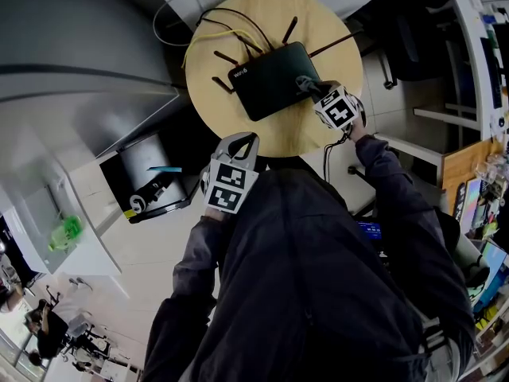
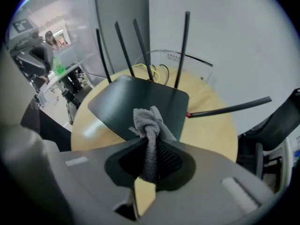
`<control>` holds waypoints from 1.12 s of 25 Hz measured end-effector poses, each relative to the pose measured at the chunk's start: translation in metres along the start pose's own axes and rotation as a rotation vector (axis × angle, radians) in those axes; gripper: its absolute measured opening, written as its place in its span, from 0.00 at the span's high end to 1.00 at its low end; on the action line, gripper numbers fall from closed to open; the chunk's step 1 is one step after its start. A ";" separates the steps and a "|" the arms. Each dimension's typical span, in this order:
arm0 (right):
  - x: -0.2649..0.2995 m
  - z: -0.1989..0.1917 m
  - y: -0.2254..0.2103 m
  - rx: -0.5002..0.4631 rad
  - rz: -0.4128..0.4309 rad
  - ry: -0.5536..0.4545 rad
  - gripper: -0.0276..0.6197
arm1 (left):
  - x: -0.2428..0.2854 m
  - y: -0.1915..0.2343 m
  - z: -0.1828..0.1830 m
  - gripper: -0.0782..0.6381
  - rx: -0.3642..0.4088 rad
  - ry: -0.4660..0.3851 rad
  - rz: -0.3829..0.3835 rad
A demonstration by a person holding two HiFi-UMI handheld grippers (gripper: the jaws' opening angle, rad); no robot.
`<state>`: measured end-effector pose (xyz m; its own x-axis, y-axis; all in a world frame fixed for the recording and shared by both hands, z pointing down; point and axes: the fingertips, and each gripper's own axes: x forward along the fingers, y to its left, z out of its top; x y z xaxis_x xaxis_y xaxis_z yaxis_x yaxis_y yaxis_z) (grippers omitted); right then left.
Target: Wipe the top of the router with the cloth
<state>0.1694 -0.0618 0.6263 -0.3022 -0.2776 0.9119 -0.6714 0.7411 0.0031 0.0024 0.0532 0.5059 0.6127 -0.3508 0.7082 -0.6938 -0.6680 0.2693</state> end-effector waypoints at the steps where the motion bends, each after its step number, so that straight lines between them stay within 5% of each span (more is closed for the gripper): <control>1: -0.002 0.005 0.016 -0.012 0.037 -0.030 0.90 | 0.000 0.000 0.000 0.89 0.001 0.000 -0.001; 7: 0.007 0.015 0.150 -0.146 0.297 -0.060 0.90 | 0.001 0.001 0.001 0.89 0.000 0.003 -0.002; 11: 0.027 0.016 0.190 -0.130 0.333 -0.018 0.90 | 0.001 0.000 0.002 0.89 0.007 0.006 -0.003; 16: 0.043 0.026 0.192 -0.070 0.343 -0.006 0.90 | 0.002 0.000 0.000 0.89 0.005 0.010 -0.005; 22: 0.051 0.019 0.162 0.248 0.361 -0.014 0.90 | 0.003 -0.001 0.003 0.89 0.012 0.009 -0.008; 28: 0.048 0.000 0.123 0.358 0.306 -0.011 0.90 | 0.004 0.001 0.005 0.89 0.016 0.008 -0.011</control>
<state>0.0722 0.0163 0.6706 -0.5286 -0.0868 0.8444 -0.7406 0.5332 -0.4088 0.0059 0.0481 0.5061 0.6170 -0.3386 0.7104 -0.6812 -0.6819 0.2665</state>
